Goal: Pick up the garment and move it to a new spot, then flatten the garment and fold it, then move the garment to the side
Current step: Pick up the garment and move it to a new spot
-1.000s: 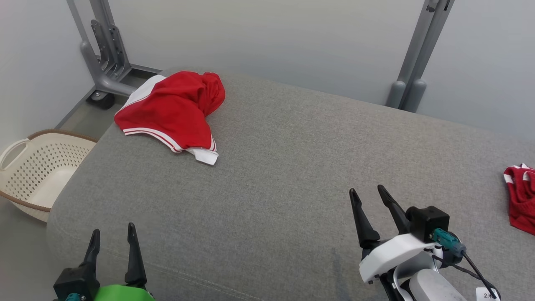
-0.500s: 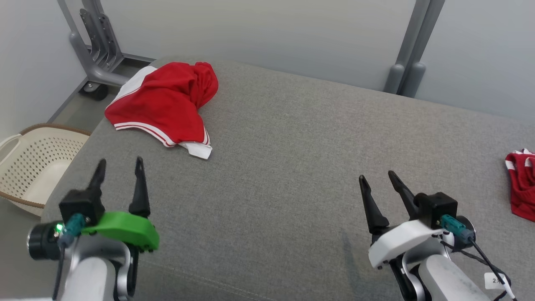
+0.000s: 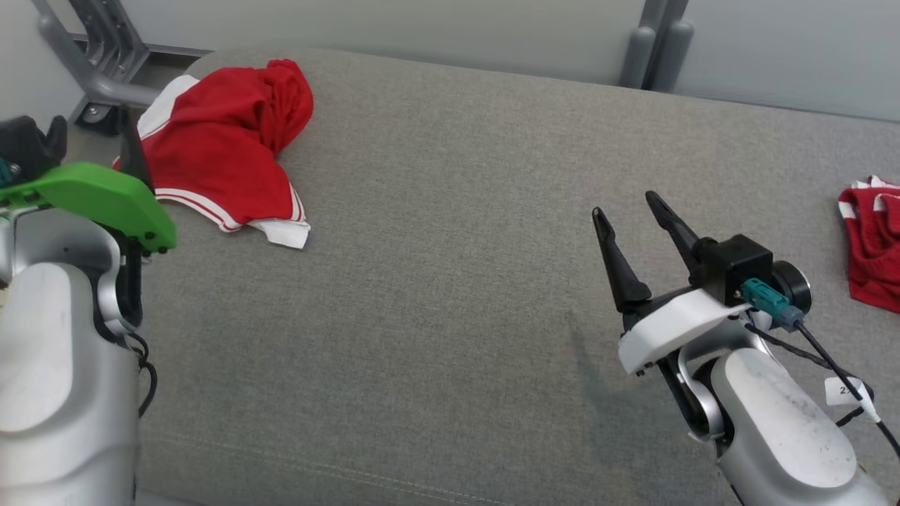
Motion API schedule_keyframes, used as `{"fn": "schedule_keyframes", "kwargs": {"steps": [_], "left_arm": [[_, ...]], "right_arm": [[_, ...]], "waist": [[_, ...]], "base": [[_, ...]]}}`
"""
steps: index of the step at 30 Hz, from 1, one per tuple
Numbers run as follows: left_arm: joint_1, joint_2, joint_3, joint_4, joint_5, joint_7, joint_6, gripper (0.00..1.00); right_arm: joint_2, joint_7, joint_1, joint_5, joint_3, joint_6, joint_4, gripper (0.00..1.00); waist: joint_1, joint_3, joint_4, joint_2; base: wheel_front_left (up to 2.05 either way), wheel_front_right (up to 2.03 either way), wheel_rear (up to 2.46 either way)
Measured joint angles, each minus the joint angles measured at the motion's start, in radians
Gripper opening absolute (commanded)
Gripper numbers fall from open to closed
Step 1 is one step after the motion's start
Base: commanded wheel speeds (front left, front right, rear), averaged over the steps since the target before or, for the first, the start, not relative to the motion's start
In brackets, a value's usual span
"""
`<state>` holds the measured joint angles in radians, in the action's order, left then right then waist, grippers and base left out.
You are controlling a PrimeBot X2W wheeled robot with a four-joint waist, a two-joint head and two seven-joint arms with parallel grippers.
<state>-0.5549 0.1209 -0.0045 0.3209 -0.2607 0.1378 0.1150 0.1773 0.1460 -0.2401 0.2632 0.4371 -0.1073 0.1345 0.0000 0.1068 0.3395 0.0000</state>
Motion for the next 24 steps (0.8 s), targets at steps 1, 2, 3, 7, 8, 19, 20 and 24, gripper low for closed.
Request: {"fn": "schedule_keyframes", "kwargs": {"steps": [1,2,3,7,8,19,20,24], "left_arm": [[-0.019,0.001,0.012,0.017,-0.008,0.011,0.0,1.0],[-0.036,0.002,0.024,0.035,-0.009,0.022,0.001,1.0],[-0.051,0.005,0.035,0.052,-0.009,0.031,0.001,1.0],[-0.096,0.007,0.058,0.122,-0.01,0.07,0.004,1.0],[-0.106,0.007,0.058,0.139,-0.007,0.08,0.004,1.0],[-0.232,0.013,0.142,0.318,0.056,0.156,0.008,1.0],[-0.24,0.014,0.158,0.329,0.059,0.158,0.008,1.0],[-0.28,0.016,0.193,0.363,0.082,0.16,0.008,1.0]], "right_arm": [[0.007,-0.003,-0.008,-0.006,-0.002,0.0,-0.007,1.0],[0.013,-0.01,-0.015,-0.011,-0.005,0.0,-0.013,1.0],[0.017,-0.014,-0.022,-0.014,-0.007,0.0,-0.02,1.0],[0.034,-0.035,-0.04,-0.02,-0.015,0.0,-0.046,1.0],[0.039,-0.042,-0.043,-0.022,-0.016,0.0,-0.055,1.0],[0.094,-0.084,-0.069,-0.036,-0.039,0.0,-0.109,1.0],[0.095,-0.087,-0.073,-0.036,-0.04,0.0,-0.115,1.0],[0.102,-0.095,-0.091,-0.043,-0.044,0.0,-0.144,1.0]], "waist": [[0.0,0.01,-0.008,0.0],[0.0,0.021,-0.017,0.0],[0.0,0.032,-0.026,0.0],[0.0,0.077,-0.061,0.0],[0.0,0.089,-0.069,0.0],[0.0,0.209,-0.143,0.0],[0.0001,0.218,-0.147,0.0],[0.0001,0.249,-0.16,0.0]], "base": [[0.0,0.0,0.0],[0.0,0.0,0.0],[0.0,0.0,0.0],[0.0,0.0,0.0],[0.0,0.0,0.0],[0.0,0.0,0.0],[0.0,0.0,0.0],[0.0,0.0,0.0]]}}
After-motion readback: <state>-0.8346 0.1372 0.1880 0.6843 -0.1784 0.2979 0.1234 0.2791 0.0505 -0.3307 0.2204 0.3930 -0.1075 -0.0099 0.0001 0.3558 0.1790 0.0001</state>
